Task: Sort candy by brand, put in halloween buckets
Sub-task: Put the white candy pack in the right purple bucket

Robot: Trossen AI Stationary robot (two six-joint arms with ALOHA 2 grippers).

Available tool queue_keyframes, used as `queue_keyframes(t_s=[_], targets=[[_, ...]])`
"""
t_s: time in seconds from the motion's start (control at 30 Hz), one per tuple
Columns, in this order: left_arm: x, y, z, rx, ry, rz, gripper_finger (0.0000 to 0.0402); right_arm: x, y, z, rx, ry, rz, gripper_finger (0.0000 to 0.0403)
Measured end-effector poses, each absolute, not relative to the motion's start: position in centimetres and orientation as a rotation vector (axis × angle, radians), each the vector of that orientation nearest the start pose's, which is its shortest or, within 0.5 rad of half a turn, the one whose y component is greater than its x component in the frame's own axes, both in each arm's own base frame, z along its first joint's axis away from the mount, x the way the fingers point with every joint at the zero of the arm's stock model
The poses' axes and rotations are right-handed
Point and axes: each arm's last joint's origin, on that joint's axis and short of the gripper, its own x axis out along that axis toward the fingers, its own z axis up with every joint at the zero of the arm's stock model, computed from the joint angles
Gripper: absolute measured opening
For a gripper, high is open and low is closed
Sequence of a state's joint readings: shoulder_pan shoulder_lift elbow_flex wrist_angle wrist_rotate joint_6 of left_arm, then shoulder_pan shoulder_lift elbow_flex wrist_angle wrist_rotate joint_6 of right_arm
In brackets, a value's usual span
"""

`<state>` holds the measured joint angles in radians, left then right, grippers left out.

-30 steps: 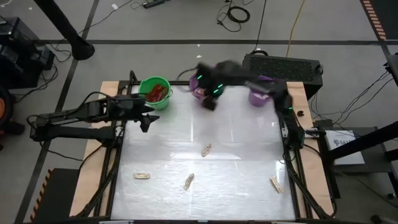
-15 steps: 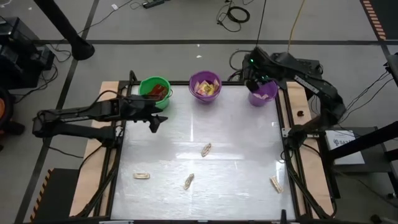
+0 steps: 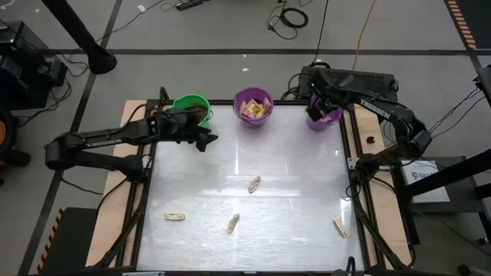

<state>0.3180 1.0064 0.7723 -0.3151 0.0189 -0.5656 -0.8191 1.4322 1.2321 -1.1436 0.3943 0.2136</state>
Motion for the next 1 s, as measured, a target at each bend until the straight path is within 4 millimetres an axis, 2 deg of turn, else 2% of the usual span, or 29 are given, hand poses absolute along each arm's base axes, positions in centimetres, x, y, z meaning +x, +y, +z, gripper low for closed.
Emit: queue_keyframes(t_s=[0.1,0.37,0.43,0.6,0.67,0.77,0.9,1.0], targets=[[20.4,7.1,27.4,-0.704,0.454,0.45,0.0262,16.9,-19.7,28.4,0.431,1.263,-1.153,0.0067],[20.6,7.3,27.2,-0.744,0.451,0.478,0.0262,17.1,-19.4,28.6,0.414,1.265,-1.086,0.0125],[20.6,7.2,27.2,-0.767,0.447,0.499,0.0262,17.5,-19.0,28.7,0.478,1.219,-1.002,0.0133],[20.8,6.6,27.1,-0.784,0.442,0.517,0.0262,19.9,-17.6,29.4,0.587,1.04,-0.638,0.0139],[20.9,6.3,27.1,-0.769,0.441,0.527,0.0262,21.0,-16.4,29.7,0.625,0.983,-0.501,0.0138],[20.9,5.8,27.0,-0.754,0.458,0.529,0.0262,23.3,-13.6,30.3,0.6,0.942,-0.305,0.0135],[20.8,5.2,26.7,-0.719,0.508,0.511,0.0262,26.8,-8.7,30.2,0.425,0.88,-0.083,0.0135],[20.7,4.5,26.4,-0.676,0.574,0.489,0.0262,29.1,-4.6,29.1,0.297,0.768,0.082,0.0135]])
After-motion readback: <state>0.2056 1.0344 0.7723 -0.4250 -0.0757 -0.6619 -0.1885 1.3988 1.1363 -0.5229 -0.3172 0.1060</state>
